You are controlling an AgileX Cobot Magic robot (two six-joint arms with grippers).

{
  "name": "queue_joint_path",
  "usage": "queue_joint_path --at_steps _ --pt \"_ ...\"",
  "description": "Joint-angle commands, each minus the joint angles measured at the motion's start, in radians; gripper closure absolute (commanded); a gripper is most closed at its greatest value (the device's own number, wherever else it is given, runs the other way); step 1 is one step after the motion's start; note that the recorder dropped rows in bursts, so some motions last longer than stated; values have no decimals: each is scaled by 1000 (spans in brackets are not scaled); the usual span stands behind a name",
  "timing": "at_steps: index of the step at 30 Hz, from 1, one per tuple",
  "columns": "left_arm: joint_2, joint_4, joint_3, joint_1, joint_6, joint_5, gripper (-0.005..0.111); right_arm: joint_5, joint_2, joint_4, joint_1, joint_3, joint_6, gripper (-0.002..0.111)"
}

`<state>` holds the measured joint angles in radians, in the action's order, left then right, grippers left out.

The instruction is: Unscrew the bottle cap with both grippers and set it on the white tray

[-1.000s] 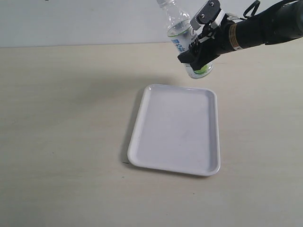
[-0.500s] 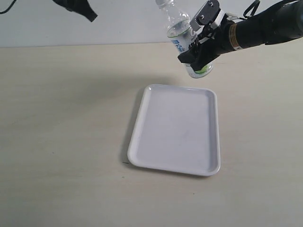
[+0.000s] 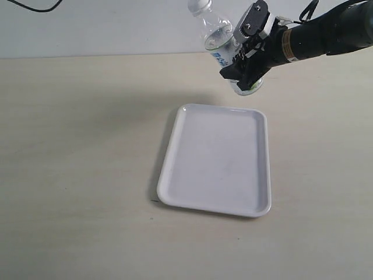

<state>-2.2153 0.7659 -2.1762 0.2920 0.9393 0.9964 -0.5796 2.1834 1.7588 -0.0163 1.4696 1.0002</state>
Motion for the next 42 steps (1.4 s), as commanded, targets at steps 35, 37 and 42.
queue_joint_path --at_steps 35,37,42 --pt "-123 107 -172 -13 -80 31 53 54 12 -14 -2 15 -189 108" --pt "-123 107 -172 -13 -82 67 51 54 20 -14 -2 15 -189 108" --pt "-132 106 -172 -13 60 100 52 54 29 -14 -2 15 -191 108"
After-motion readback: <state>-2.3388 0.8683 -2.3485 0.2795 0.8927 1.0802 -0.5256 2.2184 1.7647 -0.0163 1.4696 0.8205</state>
